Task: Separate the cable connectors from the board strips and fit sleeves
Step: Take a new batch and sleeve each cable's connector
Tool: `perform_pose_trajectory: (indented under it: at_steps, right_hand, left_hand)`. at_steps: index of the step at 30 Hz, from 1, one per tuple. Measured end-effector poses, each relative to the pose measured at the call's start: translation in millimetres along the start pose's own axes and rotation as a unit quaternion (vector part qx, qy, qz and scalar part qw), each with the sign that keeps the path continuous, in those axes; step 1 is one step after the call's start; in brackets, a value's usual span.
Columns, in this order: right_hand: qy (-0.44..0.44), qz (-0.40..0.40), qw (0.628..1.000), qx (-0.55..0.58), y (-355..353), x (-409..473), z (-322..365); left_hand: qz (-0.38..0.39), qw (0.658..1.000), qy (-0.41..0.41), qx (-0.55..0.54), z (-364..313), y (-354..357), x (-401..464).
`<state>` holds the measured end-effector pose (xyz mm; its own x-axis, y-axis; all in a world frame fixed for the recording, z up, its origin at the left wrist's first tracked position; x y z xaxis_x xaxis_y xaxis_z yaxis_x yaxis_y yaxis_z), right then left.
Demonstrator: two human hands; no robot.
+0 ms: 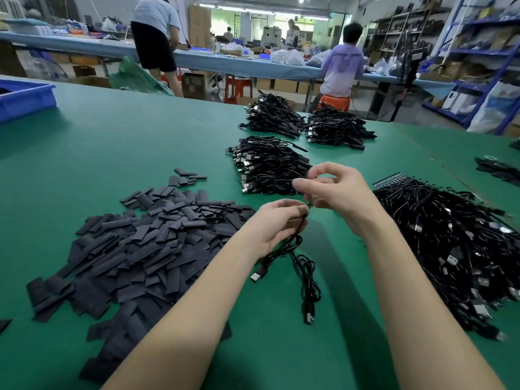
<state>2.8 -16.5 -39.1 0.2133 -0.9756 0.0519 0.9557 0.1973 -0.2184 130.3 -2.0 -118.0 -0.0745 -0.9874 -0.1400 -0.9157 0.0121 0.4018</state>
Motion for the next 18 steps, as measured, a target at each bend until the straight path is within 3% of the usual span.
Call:
perform_pose_trajectory:
  at_steps: [4,7,18]
  right_hand:
    - [0.065,-0.057,0.974,0.209,-24.3,-17.3,-42.0]
    - [0.081,-0.075,0.946,0.304,-22.3,-22.3,-60.8]
    - [0.060,-0.084,0.928,0.357,-13.4,-18.5,-68.3]
  left_hand:
    - [0.028,0.999,-0.014,-0.023,-1.7,2.8,-1.0]
    - [0.045,0.998,-0.029,-0.028,-0.9,1.9,-1.1]
    - [0.086,0.993,-0.066,-0.042,-2.6,8.3,-10.2]
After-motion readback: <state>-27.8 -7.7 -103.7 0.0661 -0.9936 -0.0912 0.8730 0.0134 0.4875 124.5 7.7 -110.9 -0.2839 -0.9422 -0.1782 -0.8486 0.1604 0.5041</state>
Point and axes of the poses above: each hand's wrist, its own x-axis towards the middle knuckle, its own y-axis out of the palm, z = x × y, the point moved 4 cm from there along x, towards the middle knuckle, and after that the axes turned 3 degrees about y, right-handed, at the moved point
